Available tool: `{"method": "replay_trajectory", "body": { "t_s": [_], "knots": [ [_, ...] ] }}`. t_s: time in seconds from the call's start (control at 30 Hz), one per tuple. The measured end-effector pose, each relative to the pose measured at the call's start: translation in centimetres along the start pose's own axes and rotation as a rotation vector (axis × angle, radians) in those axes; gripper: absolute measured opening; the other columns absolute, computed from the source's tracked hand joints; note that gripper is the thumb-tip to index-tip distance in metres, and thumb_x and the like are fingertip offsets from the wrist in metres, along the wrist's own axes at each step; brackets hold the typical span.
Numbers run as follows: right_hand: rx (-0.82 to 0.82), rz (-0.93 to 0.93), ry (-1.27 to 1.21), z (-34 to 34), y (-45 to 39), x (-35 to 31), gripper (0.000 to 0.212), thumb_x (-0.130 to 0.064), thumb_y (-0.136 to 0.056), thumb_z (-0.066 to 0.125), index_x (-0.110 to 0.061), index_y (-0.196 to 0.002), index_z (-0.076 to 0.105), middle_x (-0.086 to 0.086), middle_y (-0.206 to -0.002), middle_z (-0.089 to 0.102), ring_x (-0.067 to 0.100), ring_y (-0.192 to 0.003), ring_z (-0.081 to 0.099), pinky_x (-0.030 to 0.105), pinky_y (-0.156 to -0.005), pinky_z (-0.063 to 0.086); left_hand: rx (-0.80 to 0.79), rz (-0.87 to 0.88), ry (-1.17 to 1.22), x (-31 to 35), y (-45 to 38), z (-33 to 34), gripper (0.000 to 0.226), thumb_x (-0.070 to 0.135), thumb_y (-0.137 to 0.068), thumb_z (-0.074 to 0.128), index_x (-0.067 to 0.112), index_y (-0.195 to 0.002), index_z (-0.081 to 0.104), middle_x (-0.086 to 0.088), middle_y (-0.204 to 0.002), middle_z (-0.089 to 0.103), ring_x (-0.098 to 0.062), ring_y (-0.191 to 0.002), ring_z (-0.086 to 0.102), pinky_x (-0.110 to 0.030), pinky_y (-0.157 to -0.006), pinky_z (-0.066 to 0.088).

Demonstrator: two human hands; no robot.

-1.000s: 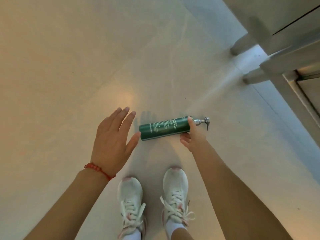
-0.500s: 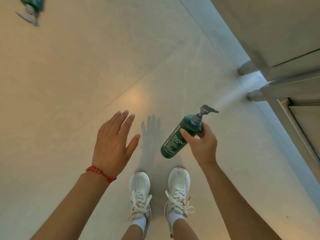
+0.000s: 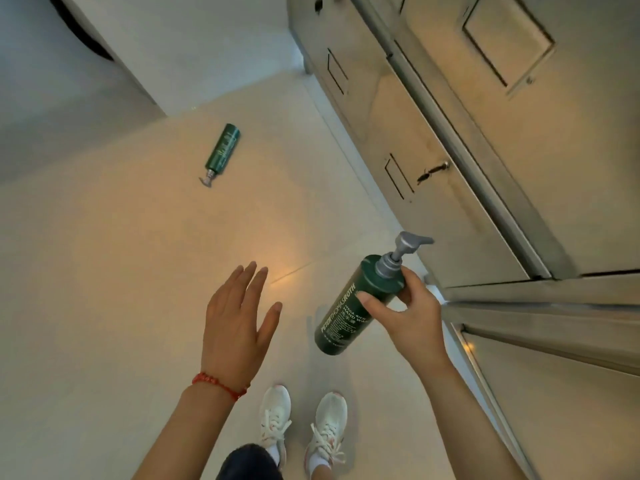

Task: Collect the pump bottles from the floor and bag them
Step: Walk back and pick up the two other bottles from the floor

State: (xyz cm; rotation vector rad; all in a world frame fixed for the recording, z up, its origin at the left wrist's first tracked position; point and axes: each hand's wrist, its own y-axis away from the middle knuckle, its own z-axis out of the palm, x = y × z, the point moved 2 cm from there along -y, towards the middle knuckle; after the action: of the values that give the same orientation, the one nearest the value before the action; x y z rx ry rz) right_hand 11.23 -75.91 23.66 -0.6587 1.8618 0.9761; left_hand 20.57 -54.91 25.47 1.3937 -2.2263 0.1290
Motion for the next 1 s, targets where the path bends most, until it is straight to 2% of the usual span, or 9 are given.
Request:
{"method": "replay_trajectory", "body": {
  "t_s": [0.17,0.3,0.37,0.47,0.6,0.73,0.8,0.93,1.0],
  "knots": [
    [-0.059,-0.054,0.013,0.7,-0.8,-7.1,0.048,-0.021,-0.065,0.079,-0.041,-0.101,0.056,-0.023,-0.1,0.064,-0.013,-0.095,0.057,0.004,-0.072,0.045,0.057,-0.057,0.012,-0.1,0.3,-5.5,0.068,0.053,-0.091,0.019,0.004,-0.127,0.047,-0.02,-0.132,0.051,-0.038,-0.123,0.046,-0.051,-0.098,0.038],
    [-0.081,-0.067,0.016,3.3,-2.3,-10.7,0.043,-0.019,-0.065,0.078,-0.042,-0.095,0.056,-0.022,-0.099,0.063,-0.015,-0.095,0.056,-0.001,-0.068,0.043,0.067,-0.11,0.025,-2.4,-0.5,-8.1,0.068,0.055,-0.09,0.018,0.006,-0.128,0.047,-0.018,-0.133,0.051,-0.036,-0.124,0.046,-0.05,-0.098,0.038],
    [-0.092,-0.065,0.015,4.9,-3.7,-11.9,0.042,-0.021,-0.064,0.078,-0.042,-0.095,0.057,-0.02,-0.099,0.064,-0.012,-0.095,0.058,0.001,-0.068,0.045,0.068,-0.14,0.029,-4.4,-1.5,-9.0,0.068,0.056,-0.09,0.018,0.007,-0.128,0.046,-0.017,-0.133,0.051,-0.035,-0.124,0.045,-0.05,-0.099,0.038],
    [-0.09,-0.044,0.02,7.4,-5.9,-13.3,0.044,-0.025,-0.062,0.077,-0.042,-0.097,0.058,-0.018,-0.099,0.067,-0.007,-0.097,0.06,0.008,-0.073,0.047,0.068,-0.195,0.042,-7.6,-4.1,-10.6,0.069,0.056,-0.09,0.017,0.007,-0.128,0.047,-0.018,-0.132,0.052,-0.036,-0.123,0.046,-0.051,-0.099,0.038],
    [-0.116,-0.025,0.028,10.6,-9.1,-15.5,0.044,-0.027,-0.061,0.078,-0.044,-0.096,0.058,-0.02,-0.098,0.066,-0.009,-0.096,0.059,0.008,-0.073,0.045,0.053,-0.222,0.007,-10.7,-8.4,-13.3,0.068,0.055,-0.091,0.017,0.007,-0.128,0.047,-0.019,-0.131,0.052,-0.037,-0.122,0.047,-0.048,-0.099,0.035],
    [-0.12,-0.032,0.046,13.3,-12.4,-18.0,0.045,-0.026,-0.061,0.079,-0.044,-0.097,0.059,-0.023,-0.095,0.067,-0.007,-0.097,0.06,0.016,-0.079,0.045,0.049,-0.242,-0.02,-12.7,-13.1,-16.2,0.067,0.054,-0.091,0.018,0.007,-0.129,0.045,-0.019,-0.133,0.05,-0.036,-0.124,0.045,-0.046,-0.101,0.031],
    [-0.127,-0.04,0.05,14.4,-14.5,-19.1,0.045,-0.03,-0.059,0.078,-0.046,-0.096,0.059,-0.028,-0.092,0.068,-0.009,-0.096,0.059,0.015,-0.078,0.046,0.051,-0.245,-0.008,-13.3,-15.5,-17.3,0.068,0.054,-0.091,0.017,0.006,-0.129,0.045,-0.02,-0.133,0.05,-0.036,-0.124,0.045,-0.047,-0.101,0.033],
    [-0.161,-0.065,0.07,16.3,-19.5,-21.3,0.046,-0.029,-0.06,0.078,-0.052,-0.093,0.058,-0.039,-0.093,0.063,-0.014,-0.095,0.057,0.003,-0.07,0.045,0.079,-0.286,0.047,-13.9,-20.1,-18.6,0.067,0.054,-0.09,0.018,0.006,-0.13,0.045,-0.019,-0.134,0.05,-0.035,-0.125,0.043,-0.043,-0.103,0.031],
    [-0.187,-0.074,0.084,17.2,-22.6,-22.2,0.048,-0.025,-0.062,0.079,-0.05,-0.096,0.058,-0.036,-0.093,0.065,-0.013,-0.096,0.058,0.007,-0.074,0.046,0.112,-0.309,0.082,-13.8,-22.5,-18.8,0.065,0.052,-0.091,0.02,0.006,-0.13,0.044,-0.018,-0.134,0.049,-0.033,-0.126,0.043,-0.036,-0.104,0.026]
  ]
}}
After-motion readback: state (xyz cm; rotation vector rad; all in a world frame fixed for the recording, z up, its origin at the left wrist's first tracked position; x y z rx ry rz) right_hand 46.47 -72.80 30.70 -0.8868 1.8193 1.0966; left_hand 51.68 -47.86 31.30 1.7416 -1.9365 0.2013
